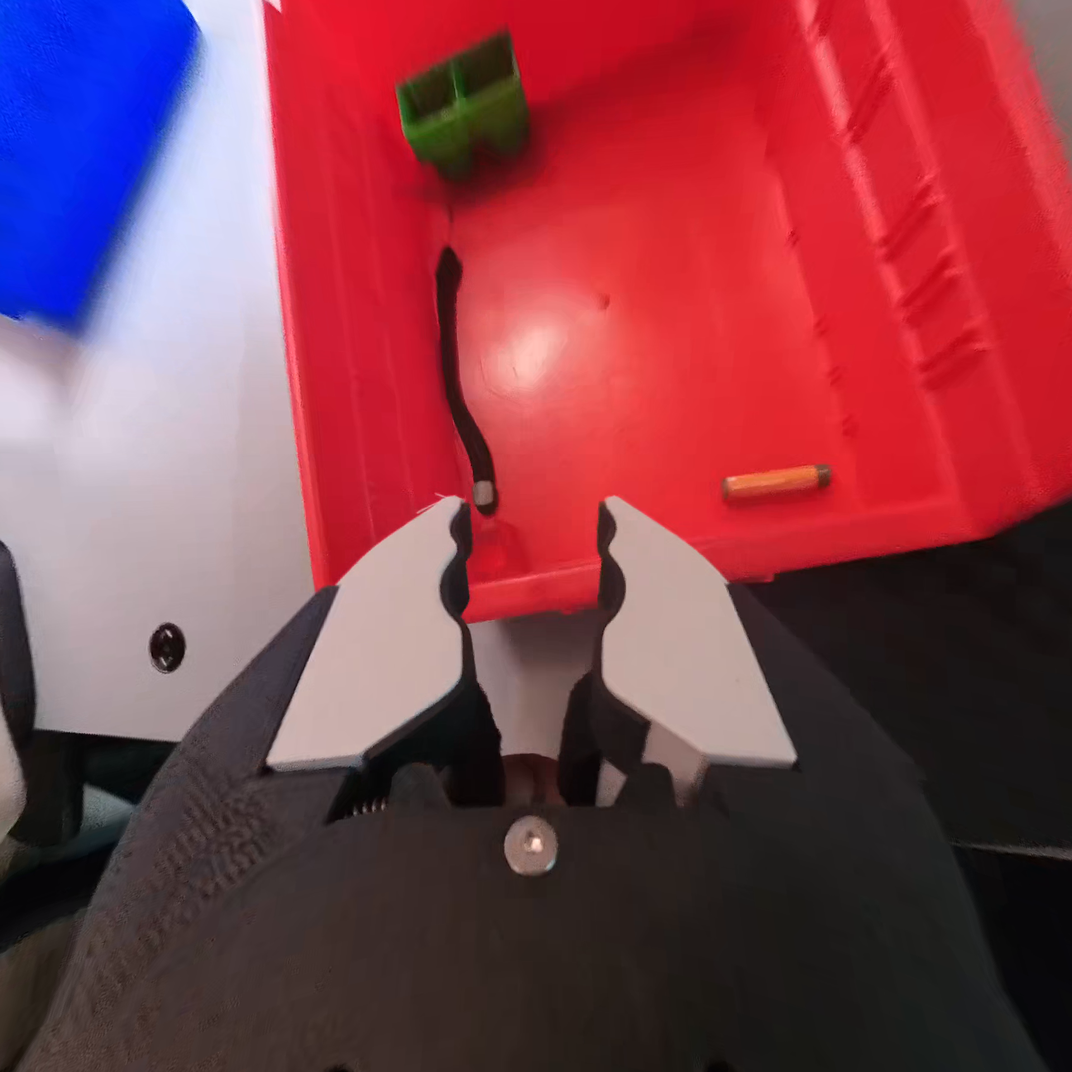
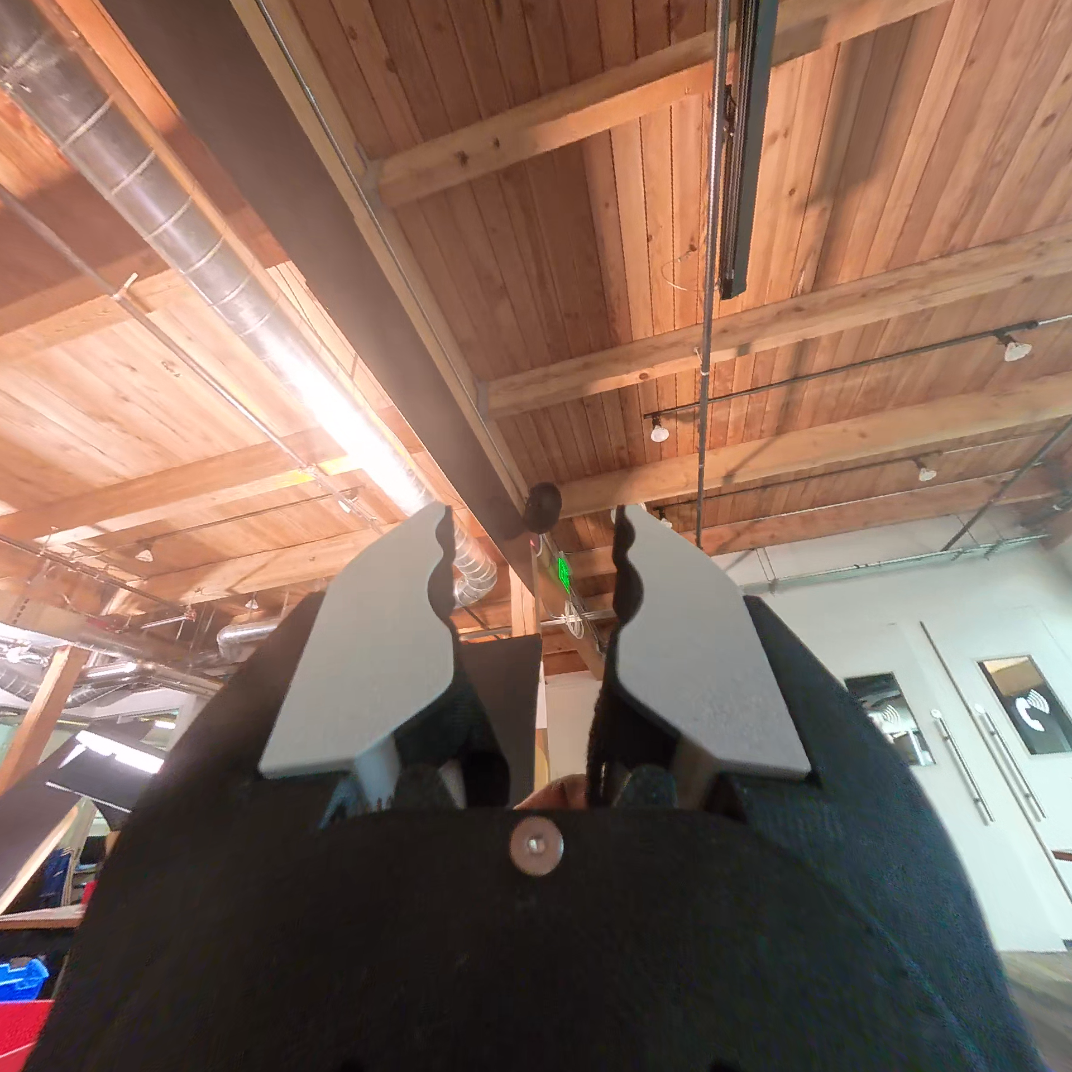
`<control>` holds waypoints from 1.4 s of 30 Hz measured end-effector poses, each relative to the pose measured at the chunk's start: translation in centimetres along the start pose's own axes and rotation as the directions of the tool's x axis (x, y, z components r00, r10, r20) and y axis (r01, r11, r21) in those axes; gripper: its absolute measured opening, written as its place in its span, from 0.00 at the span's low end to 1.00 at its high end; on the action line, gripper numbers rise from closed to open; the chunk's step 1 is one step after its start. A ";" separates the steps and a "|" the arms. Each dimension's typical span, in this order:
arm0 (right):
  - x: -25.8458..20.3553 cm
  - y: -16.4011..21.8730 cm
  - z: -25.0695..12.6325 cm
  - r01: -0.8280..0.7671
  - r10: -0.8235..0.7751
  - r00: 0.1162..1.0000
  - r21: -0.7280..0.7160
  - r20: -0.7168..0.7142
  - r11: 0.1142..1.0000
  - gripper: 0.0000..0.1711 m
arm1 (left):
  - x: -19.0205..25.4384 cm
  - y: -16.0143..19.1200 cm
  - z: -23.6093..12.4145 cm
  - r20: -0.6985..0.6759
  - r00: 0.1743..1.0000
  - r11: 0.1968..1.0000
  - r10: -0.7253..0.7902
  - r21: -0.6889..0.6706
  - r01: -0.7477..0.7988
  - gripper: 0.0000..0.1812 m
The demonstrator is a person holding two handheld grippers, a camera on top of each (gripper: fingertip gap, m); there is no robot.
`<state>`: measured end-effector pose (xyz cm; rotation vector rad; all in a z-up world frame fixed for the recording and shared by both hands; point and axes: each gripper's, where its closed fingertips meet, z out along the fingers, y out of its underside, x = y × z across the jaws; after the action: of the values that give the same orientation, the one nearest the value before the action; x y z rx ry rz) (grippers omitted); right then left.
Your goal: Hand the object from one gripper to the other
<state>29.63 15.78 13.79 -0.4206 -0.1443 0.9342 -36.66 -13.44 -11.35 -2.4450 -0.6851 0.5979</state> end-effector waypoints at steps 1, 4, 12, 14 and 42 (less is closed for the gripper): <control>-0.4 -0.3 0.0 -0.004 0.003 1.000 0.008 0.010 1.000 0.30 | -0.2 0.5 0.9 -0.019 1.000 0.997 0.003 -0.074 -0.005 0.22; -1.7 -0.9 0.1 0.007 -0.007 0.999 0.021 0.043 1.000 0.29 | -0.6 1.9 3.3 -0.051 0.998 0.962 0.032 -0.268 -0.045 0.22; -4.0 -2.1 0.1 0.066 -0.073 0.991 0.059 0.110 0.996 0.27 | -1.6 2.8 6.7 -0.102 0.995 0.897 -0.007 -0.441 -0.039 0.17; -4.2 -2.3 0.1 0.070 -0.078 0.990 0.065 0.116 0.995 0.27 | -1.6 2.8 7.1 -0.118 0.993 0.889 -0.013 -0.456 -0.042 0.15; -6.2 -2.7 -0.5 0.117 -0.136 0.976 0.121 0.169 0.986 0.23 | -1.9 2.6 9.2 -0.112 0.992 0.866 -0.054 -0.500 -0.009 0.14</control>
<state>28.18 9.25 14.78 -0.2229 -0.2767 0.8485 -42.14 -13.09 -19.42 -2.9150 -0.9069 0.2744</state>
